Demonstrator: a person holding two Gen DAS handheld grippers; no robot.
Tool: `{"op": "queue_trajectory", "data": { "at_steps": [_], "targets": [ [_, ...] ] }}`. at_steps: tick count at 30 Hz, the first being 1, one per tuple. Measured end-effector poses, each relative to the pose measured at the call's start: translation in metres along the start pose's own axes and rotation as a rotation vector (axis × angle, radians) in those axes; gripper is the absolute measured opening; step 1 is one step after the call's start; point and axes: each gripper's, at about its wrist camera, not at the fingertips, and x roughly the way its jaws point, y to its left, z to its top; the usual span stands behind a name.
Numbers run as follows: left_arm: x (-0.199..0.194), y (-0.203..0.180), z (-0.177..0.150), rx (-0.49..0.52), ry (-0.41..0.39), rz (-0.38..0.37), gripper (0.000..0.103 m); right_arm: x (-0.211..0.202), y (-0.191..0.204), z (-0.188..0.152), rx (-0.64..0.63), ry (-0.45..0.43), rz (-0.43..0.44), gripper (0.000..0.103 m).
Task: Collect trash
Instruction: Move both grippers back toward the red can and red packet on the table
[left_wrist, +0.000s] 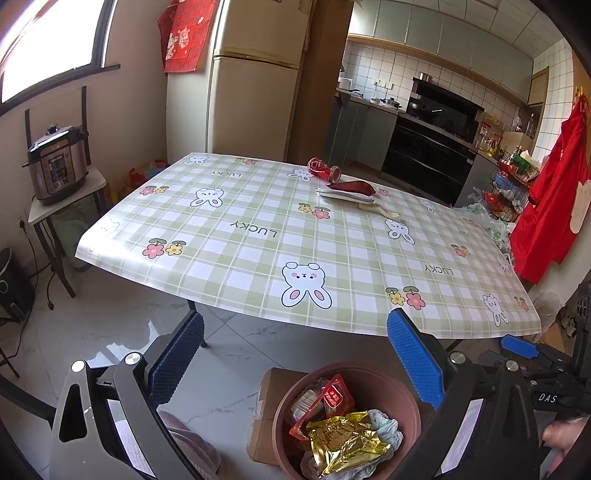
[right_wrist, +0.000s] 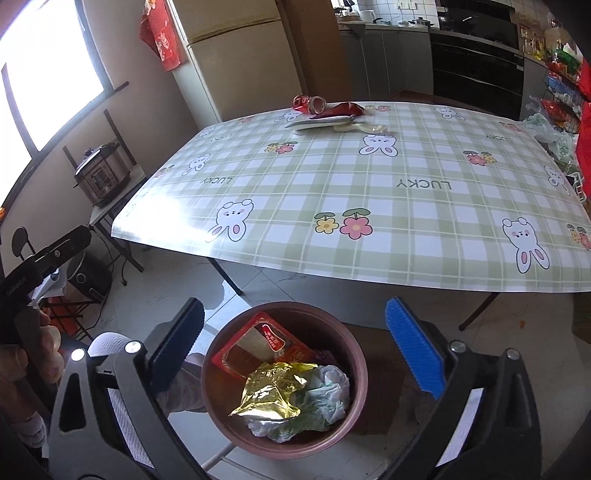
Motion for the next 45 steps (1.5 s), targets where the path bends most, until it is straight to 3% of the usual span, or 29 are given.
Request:
{"op": "queue_trajectory", "data": {
  "at_steps": [13, 25, 36, 45],
  "targets": [
    [0.014, -0.003, -0.001, 0.012, 0.031, 0.004, 0.097, 0.009, -0.013, 0.004, 0.014, -0.001, -0.060, 0.097],
    [0.045, -0.001, 0.009, 0.023, 0.077, 0.020, 0.097, 0.026, -0.044, 0.029, 0.055, -0.013, -0.122, 0.097],
    [0.087, 0.009, 0.031, 0.009, 0.118, 0.043, 0.097, 0.058, -0.064, 0.079, 0.025, -0.002, -0.129, 0.097],
    [0.151, 0.010, 0.081, 0.015, 0.132, 0.006, 0.097, 0.101, -0.086, 0.156, -0.007, -0.039, -0.140, 0.097]
  ]
}}
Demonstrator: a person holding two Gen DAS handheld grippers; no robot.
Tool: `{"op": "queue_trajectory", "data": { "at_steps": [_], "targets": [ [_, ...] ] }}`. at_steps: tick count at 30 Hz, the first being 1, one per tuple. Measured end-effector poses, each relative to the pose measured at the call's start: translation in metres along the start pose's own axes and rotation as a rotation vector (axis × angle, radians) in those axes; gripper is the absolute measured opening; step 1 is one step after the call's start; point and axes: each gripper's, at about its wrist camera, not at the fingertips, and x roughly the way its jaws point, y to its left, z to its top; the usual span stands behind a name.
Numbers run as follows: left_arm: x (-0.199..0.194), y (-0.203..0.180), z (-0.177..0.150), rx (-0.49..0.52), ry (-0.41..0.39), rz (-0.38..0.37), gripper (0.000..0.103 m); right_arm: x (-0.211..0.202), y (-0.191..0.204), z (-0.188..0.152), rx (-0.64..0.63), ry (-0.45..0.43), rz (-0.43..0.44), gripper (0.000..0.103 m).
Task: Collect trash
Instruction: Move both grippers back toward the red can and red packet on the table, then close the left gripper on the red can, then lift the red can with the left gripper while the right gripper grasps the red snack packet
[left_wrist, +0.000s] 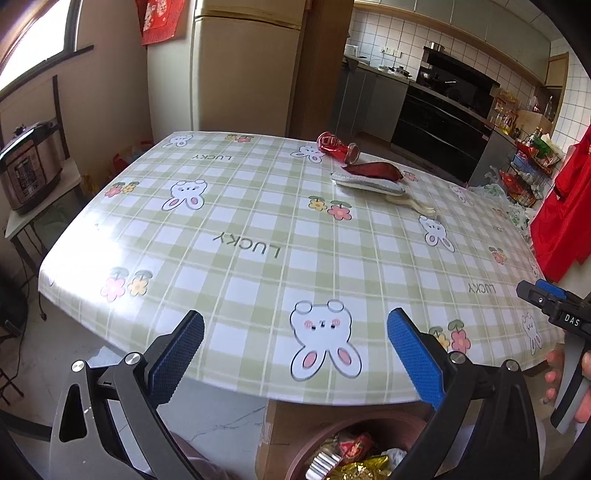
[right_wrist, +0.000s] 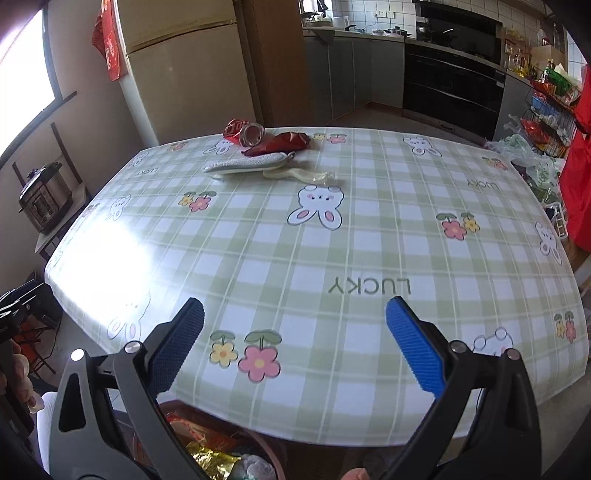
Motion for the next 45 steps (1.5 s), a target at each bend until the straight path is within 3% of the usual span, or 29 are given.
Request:
{"op": "queue_trajectory", "data": {
  "at_steps": [7, 12, 14, 18, 21, 29, 32, 34, 35, 36, 42, 45],
  "targets": [
    [0.069, -0.023, 0.100, 0.033, -0.016, -0.144, 0.097, 0.058, -0.014, 0.069, -0.003, -0.025, 0.050, 0.097],
    [0.143, -0.048, 0.188, 0.080, -0.026, -0.217, 0.097, 0.108, -0.025, 0.110, -0.041, 0.012, 0.043, 0.097],
    [0.180, -0.051, 0.219, 0.052, 0.000, -0.248, 0.097, 0.124, -0.031, 0.125, -0.046, 0.010, 0.040, 0.097],
    [0.265, -0.035, 0.262, -0.104, 0.085, -0.243, 0.077, 0.155, -0.043, 0.153, -0.045, 0.007, 0.043, 0.097],
    [0.318, -0.010, 0.272, -0.254, 0.121, -0.196, 0.074, 0.179, -0.049, 0.171, -0.052, 0.021, 0.040, 0.097],
    [0.388, 0.004, 0.274, -0.411, 0.190, -0.302, 0.067, 0.231, -0.054, 0.206, -0.017, 0.048, 0.112, 0.097],
    [0.396, 0.001, 0.276, -0.413, 0.186, -0.320, 0.063, 0.244, -0.050, 0.217, -0.018, 0.051, 0.112, 0.097],
    [0.402, 0.002, 0.277, -0.423, 0.198, -0.323, 0.050, 0.252, -0.048, 0.222, 0.010, 0.061, 0.132, 0.097],
    [0.404, 0.002, 0.276, -0.427, 0.214, -0.326, 0.032, 0.256, -0.047, 0.226, 0.031, 0.069, 0.138, 0.097],
    [0.406, 0.001, 0.275, -0.420, 0.223, -0.326, 0.023, 0.262, -0.046, 0.229, 0.052, 0.077, 0.145, 0.097],
    [0.379, 0.005, 0.270, -0.354, 0.172, -0.362, 0.011, 0.304, -0.027, 0.253, 0.176, 0.165, 0.150, 0.097],
    [0.360, 0.009, 0.267, -0.317, 0.155, -0.355, 0.009, 0.324, -0.012, 0.262, 0.221, 0.211, 0.108, 0.097]
  ]
}}
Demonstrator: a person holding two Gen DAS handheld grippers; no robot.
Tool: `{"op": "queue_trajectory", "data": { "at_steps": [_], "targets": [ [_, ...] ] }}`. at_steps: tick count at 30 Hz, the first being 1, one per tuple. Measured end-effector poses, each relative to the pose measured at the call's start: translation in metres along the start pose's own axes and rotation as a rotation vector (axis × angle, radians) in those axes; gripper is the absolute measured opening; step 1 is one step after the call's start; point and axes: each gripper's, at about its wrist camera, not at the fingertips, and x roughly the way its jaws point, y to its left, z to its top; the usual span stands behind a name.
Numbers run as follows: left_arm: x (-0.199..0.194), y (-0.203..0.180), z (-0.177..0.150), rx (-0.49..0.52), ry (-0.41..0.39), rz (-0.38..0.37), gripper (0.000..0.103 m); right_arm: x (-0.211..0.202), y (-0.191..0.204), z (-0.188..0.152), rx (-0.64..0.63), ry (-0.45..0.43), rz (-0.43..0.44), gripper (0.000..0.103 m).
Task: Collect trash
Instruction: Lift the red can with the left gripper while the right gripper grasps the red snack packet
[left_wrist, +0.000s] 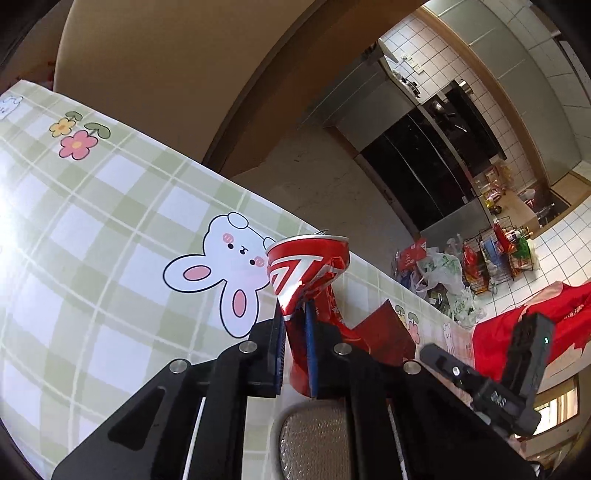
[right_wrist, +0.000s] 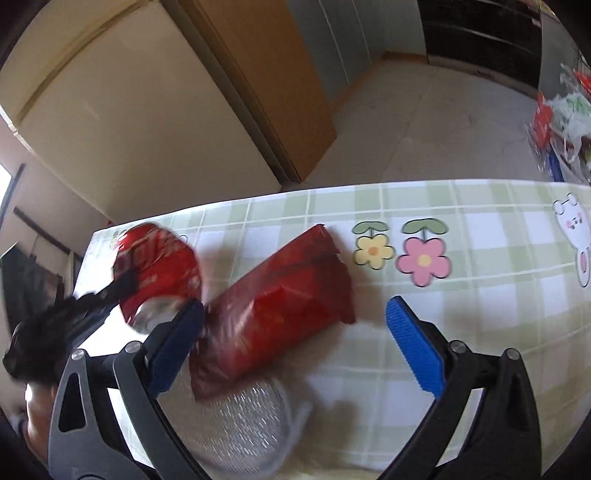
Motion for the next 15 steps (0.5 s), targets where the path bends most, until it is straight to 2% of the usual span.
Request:
{"op": "queue_trajectory", "data": {
  "at_steps": [5, 8, 10, 12, 15],
  "targets": [
    [-0.026, 0.010, -0.012, 0.007, -0.012, 0.015, 0.008, 0.028, 0.019, 0.000, 0.074, 0.048, -0.087, 0.097],
    [-0.039, 0.015, -0.021, 0.010, -0.012, 0.015, 0.007, 0.040, 0.033, -0.003, 0.057, 0.056, -0.182, 0.098],
    [-0.049, 0.016, -0.024, 0.014, -0.016, 0.010, 0.006, 0.041, 0.038, -0.004, 0.048, 0.059, -0.192, 0.094],
    [-0.059, 0.016, -0.025, 0.025, -0.024, 0.017, 0.005, 0.037, 0.039, -0.007, 0.048, 0.053, -0.183, 0.074],
    [-0.074, 0.019, -0.028, 0.031, -0.038, 0.019, 0.005, 0.025, 0.029, -0.012, 0.074, 0.071, -0.129, 0.059]
  ]
}}
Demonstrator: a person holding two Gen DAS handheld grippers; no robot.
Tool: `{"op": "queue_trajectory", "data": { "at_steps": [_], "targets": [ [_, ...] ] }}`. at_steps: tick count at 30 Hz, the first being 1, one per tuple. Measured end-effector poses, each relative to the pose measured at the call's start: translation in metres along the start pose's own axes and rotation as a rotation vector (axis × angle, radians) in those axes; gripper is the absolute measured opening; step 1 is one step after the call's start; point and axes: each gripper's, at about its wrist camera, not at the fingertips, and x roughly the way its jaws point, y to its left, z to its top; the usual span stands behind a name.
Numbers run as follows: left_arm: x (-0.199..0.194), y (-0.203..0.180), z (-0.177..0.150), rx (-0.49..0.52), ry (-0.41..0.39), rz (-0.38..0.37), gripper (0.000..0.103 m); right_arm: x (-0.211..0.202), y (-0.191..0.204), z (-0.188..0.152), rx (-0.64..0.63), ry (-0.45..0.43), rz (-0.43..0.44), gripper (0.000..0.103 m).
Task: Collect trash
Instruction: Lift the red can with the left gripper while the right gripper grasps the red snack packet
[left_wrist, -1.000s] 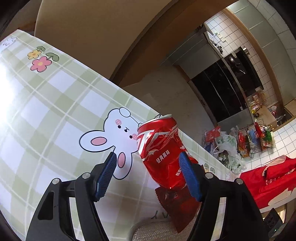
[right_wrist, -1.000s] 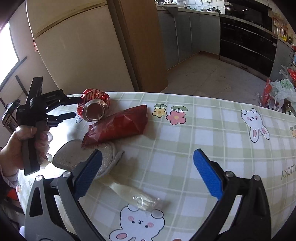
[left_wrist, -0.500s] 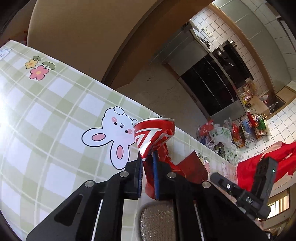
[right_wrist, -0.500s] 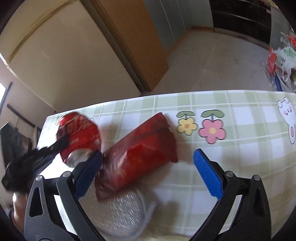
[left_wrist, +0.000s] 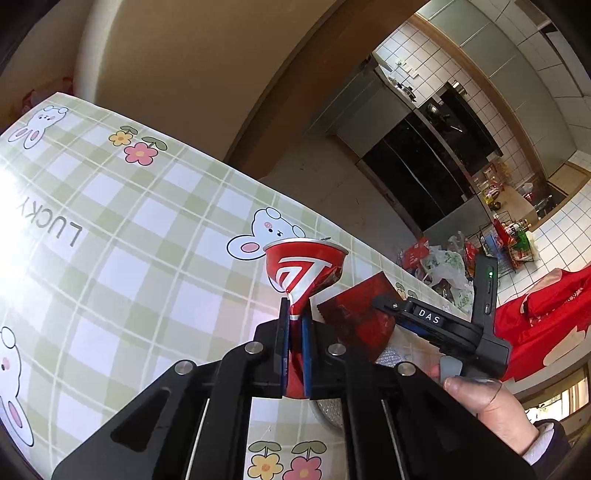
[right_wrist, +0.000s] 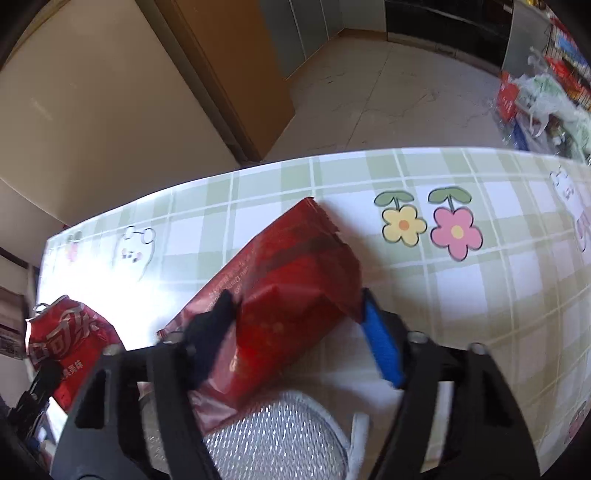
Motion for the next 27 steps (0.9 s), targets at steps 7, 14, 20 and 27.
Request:
{"op": "queue_trajectory", "data": {
  "at_steps": [7, 14, 20, 27],
  "targets": [
    [-0.041, -0.004, -0.012, 0.013, -0.021, 0.012, 0.005, -0.040, -0.023, -0.023, 0.021, -0.017, 0.085, 0.052],
    [-0.101, -0.022, -0.038, 0.050, -0.058, 0.028, 0.005, -0.111, -0.031, -0.065, 0.005, -0.080, 0.144, 0.052],
    [-0.157, -0.051, -0.063, 0.109, -0.079, 0.036, 0.006, -0.180, -0.033, -0.110, -0.084, -0.154, 0.140, 0.052],
    [-0.223, -0.094, -0.101, 0.218, -0.111, 0.043, 0.006, -0.258, -0.034, -0.167, -0.185, -0.244, 0.124, 0.052]
  ]
}}
